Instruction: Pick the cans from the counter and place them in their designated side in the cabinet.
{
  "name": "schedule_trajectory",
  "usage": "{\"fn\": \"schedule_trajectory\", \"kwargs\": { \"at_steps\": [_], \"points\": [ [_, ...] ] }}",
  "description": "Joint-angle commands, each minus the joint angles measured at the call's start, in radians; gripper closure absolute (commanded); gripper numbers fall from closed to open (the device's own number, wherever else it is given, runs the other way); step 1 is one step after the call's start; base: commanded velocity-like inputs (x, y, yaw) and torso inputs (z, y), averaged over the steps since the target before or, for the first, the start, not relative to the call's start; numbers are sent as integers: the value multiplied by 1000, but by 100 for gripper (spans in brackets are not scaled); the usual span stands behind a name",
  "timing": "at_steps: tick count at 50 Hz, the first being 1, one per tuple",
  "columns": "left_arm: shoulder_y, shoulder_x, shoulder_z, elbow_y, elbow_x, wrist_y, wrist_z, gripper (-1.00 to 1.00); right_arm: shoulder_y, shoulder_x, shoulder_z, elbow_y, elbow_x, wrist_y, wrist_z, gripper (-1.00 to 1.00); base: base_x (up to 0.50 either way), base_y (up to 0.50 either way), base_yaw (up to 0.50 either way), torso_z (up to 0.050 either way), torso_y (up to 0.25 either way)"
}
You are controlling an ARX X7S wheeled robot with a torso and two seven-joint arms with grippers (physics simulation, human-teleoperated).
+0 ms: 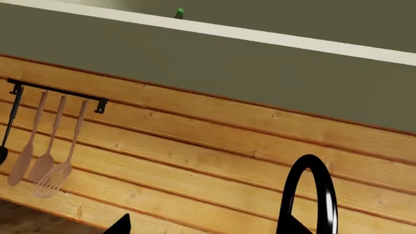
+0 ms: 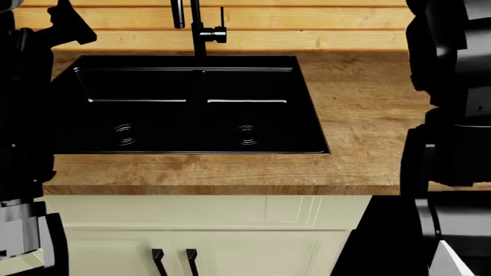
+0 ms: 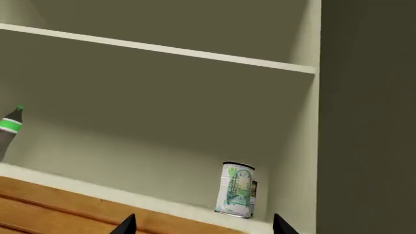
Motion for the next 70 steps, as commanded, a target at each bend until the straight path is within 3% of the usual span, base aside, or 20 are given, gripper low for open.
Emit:
{"fn": "schedule_trajectory", "kwargs": {
  "at_steps": [1, 20, 33, 51, 70],
  "points": [
    [3, 7, -5, -17, -6, 66, 29, -100, -173, 39, 7, -221, 21, 47, 22, -100, 0, 0, 0, 0, 0],
    [1, 47, -58, -76, -43, 256, 82, -100, -331, 57, 25, -325, 40, 12, 49, -100, 0, 0, 0, 0, 0],
    [-6, 68, -96, -95, -118, 290, 138, -100, -409, 67, 31, -386, 52, 6, 65, -100, 0, 0, 0, 0, 0],
    [-8, 81, -112, -109, -122, 336, 123, -100, -597, 98, 79, -571, 96, 67, 114, -100, 0, 0, 0, 0, 0],
    [-15, 84, -94, -155, -71, 468, 161, -100, -673, 67, 63, -466, 86, -66, 112, -100, 0, 0, 0, 0, 0]
  ]
}}
